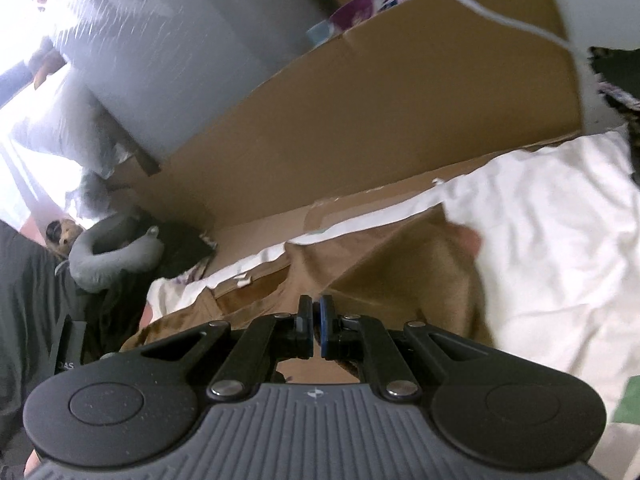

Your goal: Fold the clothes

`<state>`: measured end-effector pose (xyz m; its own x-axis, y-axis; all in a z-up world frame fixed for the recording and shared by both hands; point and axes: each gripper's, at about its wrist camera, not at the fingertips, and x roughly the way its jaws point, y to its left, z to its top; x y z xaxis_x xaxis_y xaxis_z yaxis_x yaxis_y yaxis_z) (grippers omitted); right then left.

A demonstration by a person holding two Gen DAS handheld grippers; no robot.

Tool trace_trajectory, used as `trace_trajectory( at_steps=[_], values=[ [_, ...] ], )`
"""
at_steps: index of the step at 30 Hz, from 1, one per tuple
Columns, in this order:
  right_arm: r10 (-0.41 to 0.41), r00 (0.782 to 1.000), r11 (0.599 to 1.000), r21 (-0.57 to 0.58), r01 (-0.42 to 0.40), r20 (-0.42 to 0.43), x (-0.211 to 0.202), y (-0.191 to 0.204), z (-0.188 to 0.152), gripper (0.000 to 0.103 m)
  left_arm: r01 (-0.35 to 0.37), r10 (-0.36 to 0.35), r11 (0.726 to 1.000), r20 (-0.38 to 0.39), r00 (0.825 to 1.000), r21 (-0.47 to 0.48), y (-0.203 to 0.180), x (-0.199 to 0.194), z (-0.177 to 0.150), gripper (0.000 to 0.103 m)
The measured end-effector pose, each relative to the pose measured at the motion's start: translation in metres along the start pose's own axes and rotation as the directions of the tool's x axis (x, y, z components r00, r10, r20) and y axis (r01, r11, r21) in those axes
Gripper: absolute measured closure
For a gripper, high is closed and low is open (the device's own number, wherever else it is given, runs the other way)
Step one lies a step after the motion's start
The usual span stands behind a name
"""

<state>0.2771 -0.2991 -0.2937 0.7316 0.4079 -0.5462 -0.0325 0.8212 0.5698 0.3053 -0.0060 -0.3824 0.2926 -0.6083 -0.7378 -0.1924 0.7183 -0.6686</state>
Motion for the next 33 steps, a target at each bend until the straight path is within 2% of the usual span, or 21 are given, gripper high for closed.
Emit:
trace_trajectory(
  at_steps=[7, 10, 11, 15, 23, 27, 30, 33],
  values=[
    [0.021, 0.999, 0.999, -0.025, -0.022, -0.046, 0.021, 0.018, -0.01, 0.094, -0.007, 0.008, 0.999, 0.019, 1.0, -0.032, 0.013, -0.007, 0.01, 0.071],
    [0.02, 0.999, 0.999, -0.043, -0.022, -0.045, 0.014, 0.018, -0.013, 0.074, -0.014, 0.015, 1.0, 0.028, 0.999, -0.027, 0.012, -0.007, 0.012, 0.069],
    [0.015, 0.999, 0.999, -0.045, -0.017, -0.042, 0.012, 0.017, -0.014, 0.072, -0.017, 0.018, 1.0, 0.032, 0.999, -0.022, 0.01, -0.006, 0.012, 0.069],
    [-0.018, 0.999, 0.999, -0.043, 0.016, -0.046, 0.001, 0.004, -0.017, 0.072, -0.032, 0.033, 0.999, 0.045, 0.998, -0.005, 0.003, -0.002, 0.013, 0.068],
    [-0.123, 0.991, 0.992, -0.018, 0.122, -0.059, -0.027, -0.045, -0.027, 0.072, -0.085, 0.076, 0.99, 0.079, 0.994, 0.115, -0.023, 0.012, 0.011, 0.065],
    [-0.161, 0.984, 0.987, -0.012, 0.16, -0.078, -0.038, -0.066, -0.035, 0.072, -0.113, 0.095, 0.976, 0.101, 0.99, 0.184, -0.037, 0.024, 0.009, 0.065],
    [-0.178, 0.979, 0.984, -0.012, 0.178, -0.095, -0.041, -0.076, -0.041, 0.072, -0.162, 0.134, 0.955, 0.125, 0.983, 0.249, -0.045, 0.033, 0.009, 0.065],
    [-0.183, 0.978, 0.983, -0.006, 0.183, -0.102, -0.044, -0.082, -0.046, 0.072, -0.172, 0.142, 0.947, 0.129, 0.981, 0.271, -0.047, 0.036, 0.009, 0.065]
  ],
)
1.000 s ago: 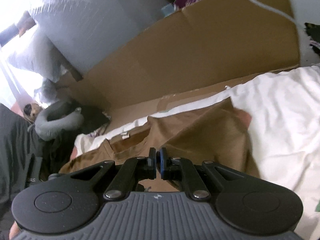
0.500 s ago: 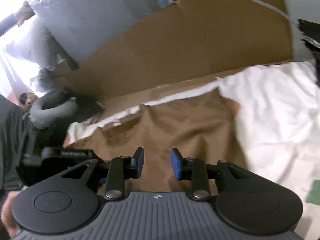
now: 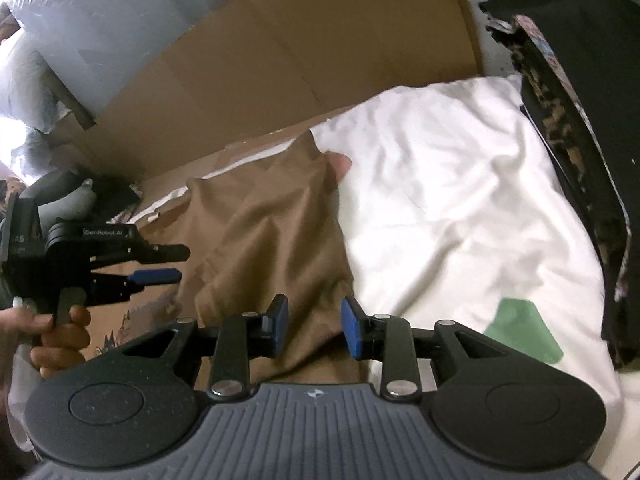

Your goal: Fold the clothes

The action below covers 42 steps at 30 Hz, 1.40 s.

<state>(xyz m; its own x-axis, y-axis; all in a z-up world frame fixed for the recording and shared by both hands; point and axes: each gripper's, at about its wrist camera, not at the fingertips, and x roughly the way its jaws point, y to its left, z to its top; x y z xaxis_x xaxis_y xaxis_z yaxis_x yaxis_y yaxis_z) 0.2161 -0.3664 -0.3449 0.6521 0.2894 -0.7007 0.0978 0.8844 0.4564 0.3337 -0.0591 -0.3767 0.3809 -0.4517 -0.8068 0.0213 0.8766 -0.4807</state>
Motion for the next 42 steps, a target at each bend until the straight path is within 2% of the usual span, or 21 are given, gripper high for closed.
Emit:
trace_trajectory(
  at_steps=[5, 9, 19, 21, 24, 25, 28, 32, 39, 42],
  values=[
    [-0.019, 0.999, 1.0, -0.019, 0.019, -0.026, 0.005, -0.004, -0.007, 0.072, -0.03, 0.029, 0.997, 0.015, 0.999, 0.07, -0.008, 0.003, -0.002, 0.066],
    [-0.026, 0.999, 0.999, -0.046, 0.024, -0.04, 0.005, -0.003, -0.011, 0.072, -0.01, 0.01, 0.998, -0.01, 1.0, 0.062, -0.01, 0.009, -0.003, 0.066],
    [-0.048, 0.997, 0.997, -0.068, 0.044, -0.062, 0.002, -0.008, -0.017, 0.072, -0.011, 0.013, 0.997, -0.023, 1.0, 0.082, -0.013, 0.015, -0.005, 0.066],
    [-0.054, 0.997, 0.996, -0.069, 0.049, -0.063, 0.004, -0.007, -0.018, 0.072, -0.003, 0.006, 0.996, -0.032, 0.999, 0.094, -0.013, 0.015, -0.005, 0.069],
    [-0.06, 0.996, 0.996, -0.074, 0.055, -0.061, 0.006, -0.004, -0.017, 0.072, 0.001, 0.005, 0.994, -0.052, 0.999, 0.108, -0.014, 0.017, -0.007, 0.089],
    [-0.062, 0.996, 0.995, -0.076, 0.058, -0.059, 0.006, -0.003, -0.017, 0.072, -0.003, 0.009, 0.994, -0.057, 0.998, 0.109, -0.013, 0.018, -0.008, 0.093],
    [-0.066, 0.996, 0.995, -0.084, 0.061, -0.054, 0.007, 0.0, -0.015, 0.072, 0.0, 0.006, 0.992, -0.052, 0.999, 0.122, -0.014, 0.015, -0.009, 0.098],
    [-0.072, 0.996, 0.994, -0.092, 0.067, -0.05, 0.008, 0.002, -0.013, 0.072, 0.024, -0.019, 0.991, -0.043, 0.999, 0.128, -0.013, 0.007, -0.005, 0.098],
    [-0.098, 0.994, 0.991, -0.093, 0.093, -0.047, 0.011, 0.002, -0.012, 0.072, 0.072, -0.07, 0.995, -0.027, 0.997, 0.071, -0.006, -0.003, 0.004, 0.098],
    [-0.102, 0.994, 0.991, -0.097, 0.097, -0.047, 0.012, 0.002, -0.012, 0.072, 0.066, -0.064, 0.996, -0.022, 0.998, 0.066, -0.005, -0.003, 0.005, 0.098]
  ],
)
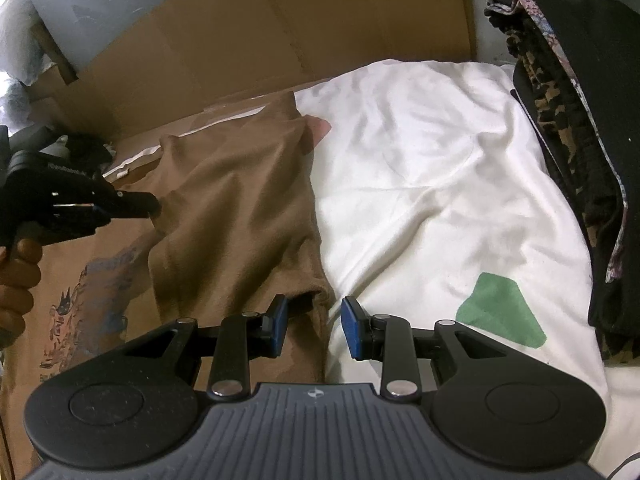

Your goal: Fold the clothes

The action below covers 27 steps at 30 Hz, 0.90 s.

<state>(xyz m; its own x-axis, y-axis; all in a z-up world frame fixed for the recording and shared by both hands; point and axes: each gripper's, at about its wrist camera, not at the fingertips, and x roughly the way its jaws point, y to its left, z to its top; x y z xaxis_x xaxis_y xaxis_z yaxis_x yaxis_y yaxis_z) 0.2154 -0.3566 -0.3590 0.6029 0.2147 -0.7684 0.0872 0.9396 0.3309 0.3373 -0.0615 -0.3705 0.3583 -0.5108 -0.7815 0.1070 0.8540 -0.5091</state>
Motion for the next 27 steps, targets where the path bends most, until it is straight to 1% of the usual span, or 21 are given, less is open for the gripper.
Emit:
trace_trajectory(
  at_steps=[3, 5, 8, 14, 17, 21, 27],
  values=[
    [0.001, 1.0, 1.0, 0.003, -0.001, -0.001, 0.0, -0.001, -0.001, 0.072, -0.006, 0.006, 1.0, 0.005, 1.0, -0.006, 0.001, 0.0, 0.001, 0.098],
    [0.001, 1.0, 1.0, 0.001, -0.001, -0.002, 0.0, -0.002, -0.002, 0.072, -0.01, 0.01, 1.0, 0.008, 1.0, -0.01, 0.001, 0.0, 0.002, 0.088],
    [0.0, 1.0, 1.0, 0.004, 0.0, -0.005, 0.001, -0.003, -0.001, 0.072, -0.015, 0.015, 1.0, 0.013, 1.0, -0.016, 0.002, 0.0, 0.003, 0.084],
    [-0.004, 1.0, 1.0, -0.001, 0.004, -0.001, 0.001, -0.002, 0.001, 0.072, -0.002, 0.002, 1.0, 0.004, 1.0, 0.001, -0.001, 0.005, 0.003, 0.08],
    [-0.015, 1.0, 1.0, -0.017, 0.015, 0.002, 0.001, 0.001, 0.0, 0.072, -0.03, 0.029, 0.999, 0.005, 1.0, 0.034, -0.006, 0.01, 0.002, 0.08],
    [-0.022, 1.0, 0.999, -0.039, 0.022, 0.0, 0.002, 0.002, -0.001, 0.072, -0.072, 0.07, 0.995, 0.032, 0.997, 0.076, -0.006, 0.012, 0.002, 0.08],
    [-0.025, 1.0, 0.999, -0.043, 0.025, -0.006, 0.006, 0.0, -0.003, 0.071, -0.054, 0.055, 0.996, -0.002, 0.999, 0.072, 0.0, 0.02, 0.0, 0.08]
  ],
)
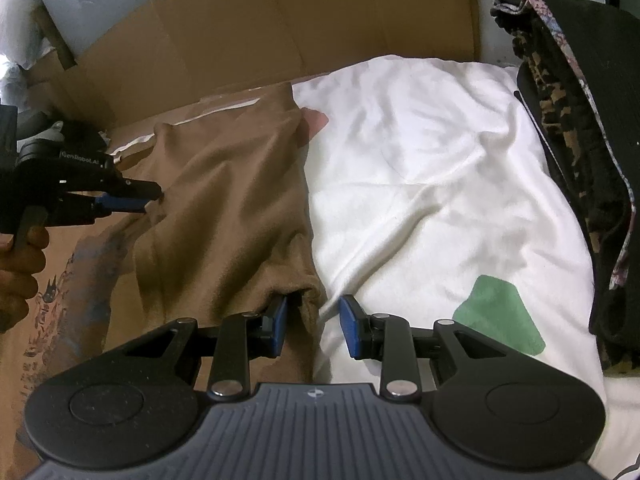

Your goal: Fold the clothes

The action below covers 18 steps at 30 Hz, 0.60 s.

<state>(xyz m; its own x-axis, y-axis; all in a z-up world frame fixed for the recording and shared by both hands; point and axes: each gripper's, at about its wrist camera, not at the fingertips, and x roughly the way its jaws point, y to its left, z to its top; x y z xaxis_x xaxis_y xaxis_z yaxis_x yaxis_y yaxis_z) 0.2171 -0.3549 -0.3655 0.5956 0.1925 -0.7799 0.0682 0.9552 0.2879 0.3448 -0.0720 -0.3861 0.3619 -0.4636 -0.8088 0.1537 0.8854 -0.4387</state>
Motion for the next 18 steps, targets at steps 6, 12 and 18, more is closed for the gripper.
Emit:
trace_trajectory(
  at_steps=[6, 12, 18],
  values=[
    [-0.005, 1.0, 1.0, -0.014, 0.005, 0.003, 0.001, 0.001, 0.001, 0.071, -0.001, 0.001, 0.999, -0.001, 1.0, 0.04, 0.0, 0.003, -0.002, 0.08],
    [-0.019, 1.0, 0.999, -0.026, 0.019, 0.011, 0.002, 0.003, 0.001, 0.07, 0.027, -0.027, 1.0, 0.002, 1.0, 0.011, 0.007, 0.002, -0.003, 0.082],
    [-0.05, 0.999, 0.997, -0.061, 0.051, 0.021, 0.005, 0.005, 0.001, 0.073, 0.05, -0.05, 0.999, 0.025, 0.998, -0.011, 0.009, -0.005, -0.003, 0.099]
  ],
)
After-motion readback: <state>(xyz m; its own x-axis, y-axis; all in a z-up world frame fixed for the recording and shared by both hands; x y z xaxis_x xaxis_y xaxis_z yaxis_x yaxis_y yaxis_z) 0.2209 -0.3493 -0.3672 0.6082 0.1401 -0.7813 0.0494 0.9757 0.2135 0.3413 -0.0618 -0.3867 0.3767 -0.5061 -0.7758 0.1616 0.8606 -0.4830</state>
